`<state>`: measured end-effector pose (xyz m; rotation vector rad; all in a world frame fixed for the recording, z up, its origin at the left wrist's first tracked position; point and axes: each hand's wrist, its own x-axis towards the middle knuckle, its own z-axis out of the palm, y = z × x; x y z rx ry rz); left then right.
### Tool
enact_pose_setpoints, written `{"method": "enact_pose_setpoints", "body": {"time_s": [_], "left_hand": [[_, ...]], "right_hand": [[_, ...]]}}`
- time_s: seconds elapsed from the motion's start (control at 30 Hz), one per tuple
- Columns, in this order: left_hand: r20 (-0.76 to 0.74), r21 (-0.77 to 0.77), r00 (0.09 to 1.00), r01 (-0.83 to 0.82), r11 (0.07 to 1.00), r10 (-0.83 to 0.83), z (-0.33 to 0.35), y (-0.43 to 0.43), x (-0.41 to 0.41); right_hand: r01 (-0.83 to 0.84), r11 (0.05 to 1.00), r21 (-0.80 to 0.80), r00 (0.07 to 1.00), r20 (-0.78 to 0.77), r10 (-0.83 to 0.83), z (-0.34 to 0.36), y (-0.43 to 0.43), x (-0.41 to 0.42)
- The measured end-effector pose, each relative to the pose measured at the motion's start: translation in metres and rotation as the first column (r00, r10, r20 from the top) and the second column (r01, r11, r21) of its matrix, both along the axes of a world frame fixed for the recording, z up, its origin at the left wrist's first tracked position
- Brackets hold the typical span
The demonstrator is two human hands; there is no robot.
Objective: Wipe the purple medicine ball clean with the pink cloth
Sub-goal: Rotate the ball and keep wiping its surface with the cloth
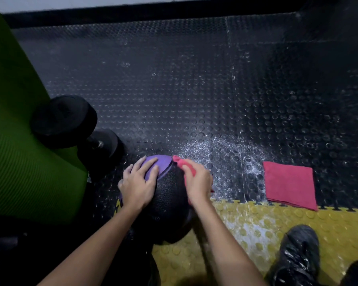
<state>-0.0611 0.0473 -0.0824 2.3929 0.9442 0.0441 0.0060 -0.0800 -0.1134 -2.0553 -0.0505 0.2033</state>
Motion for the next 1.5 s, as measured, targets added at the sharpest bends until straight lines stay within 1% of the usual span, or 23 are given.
{"method": "enact_pose_setpoints", "body": {"time_s": [0.07, 0.13, 0.17, 0.23, 0.3, 0.4, 0.43, 0.5, 0.57, 0.6, 0.63, 0.7, 0.8, 0.87, 0.93, 1.03, 1.07, 1.13, 1.23, 1.3, 1.33, 1.43, 1.5], "left_hand": [[0.006, -0.006, 1.0, -0.002, 1.0, 0.002, 0.0, 0.0, 0.001], [0.006, -0.002, 1.0, -0.012, 1.0, 0.012, 0.0, 0.0, 0.001], [0.003, -0.005, 1.0, -0.026, 1.0, 0.026, 0.0, 0.0, 0.002], [-0.005, -0.017, 0.998, -0.062, 0.998, 0.061, 0.0, 0.001, 0.003], [0.003, -0.026, 0.997, -0.072, 0.997, 0.072, 0.0, 0.004, 0.003], [0.024, -0.047, 0.998, -0.062, 0.997, 0.063, -0.001, 0.008, 0.001], [0.024, -0.046, 0.998, -0.062, 0.997, 0.063, 0.0, 0.008, 0.001], [0.002, -0.051, 0.998, -0.07, 0.996, 0.07, 0.001, 0.006, 0.002], [-0.008, -0.052, 0.997, -0.077, 0.996, 0.076, 0.002, 0.001, 0.004], [-0.014, -0.046, 0.997, -0.081, 0.996, 0.08, 0.002, -0.001, 0.005], [-0.019, -0.038, 0.996, -0.084, 0.996, 0.083, 0.002, -0.002, 0.006], [-0.018, -0.031, 0.996, -0.091, 0.995, 0.09, 0.002, 0.0, 0.008], [-0.004, -0.033, 0.996, -0.084, 0.996, 0.084, 0.001, 0.007, 0.008], [0.004, -0.043, 0.996, -0.085, 0.995, 0.085, 0.001, 0.01, 0.006], [-0.005, -0.051, 0.995, -0.102, 0.993, 0.102, 0.003, 0.009, 0.005], [-0.034, -0.047, 0.993, -0.118, 0.992, 0.116, 0.005, 0.001, 0.008], [-0.04, -0.038, 0.992, -0.12, 0.992, 0.119, 0.005, 0.0, 0.009], [-0.047, -0.031, 0.992, -0.117, 0.993, 0.115, 0.004, 0.001, 0.011], [-0.043, -0.03, 0.993, -0.107, 0.994, 0.106, 0.002, 0.004, 0.01], [-0.033, -0.025, 0.995, -0.098, 0.995, 0.097, 0.002, 0.005, 0.006], [-0.03, -0.02, 0.995, -0.095, 0.995, 0.094, 0.003, 0.003, 0.004], [-0.043, 0.005, 0.995, -0.085, 0.996, 0.085, 0.003, -0.006, 0.004], [-0.06, 0.027, 0.995, -0.081, 0.996, 0.082, 0.003, -0.01, 0.006]], "right_hand": [[0.085, 0.996, 0.014, 0.956, -0.281, -0.078, -0.015, -0.007, 0.022], [0.128, 0.991, -0.026, 0.926, -0.356, -0.129, -0.017, -0.011, 0.018], [0.147, 0.988, -0.04, 0.951, -0.269, -0.153, -0.015, -0.01, 0.008], [0.164, 0.986, 0.029, 0.986, 0.027, -0.165, 0.0, -0.004, -0.029], [0.076, 0.992, 0.099, 0.964, 0.248, -0.099, 0.007, 0.003, -0.065], [0.047, 0.992, 0.113, 0.949, 0.304, -0.08, -0.003, 0.002, -0.063], [0.074, 0.99, 0.117, 0.961, 0.258, -0.103, -0.006, 0.001, -0.051], [0.145, 0.983, 0.109, 0.988, 0.032, -0.149, -0.015, -0.005, -0.023], [0.207, 0.975, 0.077, 0.946, -0.269, -0.179, -0.025, -0.014, 0.0], [0.226, 0.972, 0.057, 0.924, -0.33, -0.195, -0.026, -0.017, 0.002], [0.24, 0.97, 0.044, 0.924, -0.317, -0.214, -0.023, -0.017, -0.002], [0.256, 0.963, 0.085, 0.962, -0.12, -0.245, -0.011, -0.01, -0.027], [0.107, 0.978, 0.179, 0.969, 0.201, -0.143, 0.004, 0.001, -0.069], [0.066, 0.985, 0.16, 0.965, 0.241, -0.104, 0.001, 0.003, -0.062], [0.104, 0.988, 0.118, 0.985, 0.127, -0.119, -0.004, 0.003, -0.036], [0.153, 0.986, 0.064, 0.966, -0.221, -0.136, -0.005, -0.006, 0.008], [0.153, 0.988, 0.035, 0.948, -0.288, -0.136, -0.002, -0.006, 0.014], [0.103, 0.995, -0.008, 0.971, -0.217, -0.102, 0.005, -0.001, 0.008], [-0.007, 1.0, -0.005, 0.996, 0.09, 0.007, 0.013, 0.007, -0.027], [-0.044, 0.999, -0.011, 0.989, 0.141, 0.045, 0.01, 0.004, -0.023], [-0.053, 0.998, -0.017, 0.994, 0.097, 0.054, 0.006, 0.003, -0.011], [-0.039, 0.996, -0.077, 0.976, -0.216, 0.021, -0.002, 0.003, 0.03], [-0.02, 0.994, -0.107, 0.959, -0.284, -0.011, 0.0, 0.005, 0.037]]}}
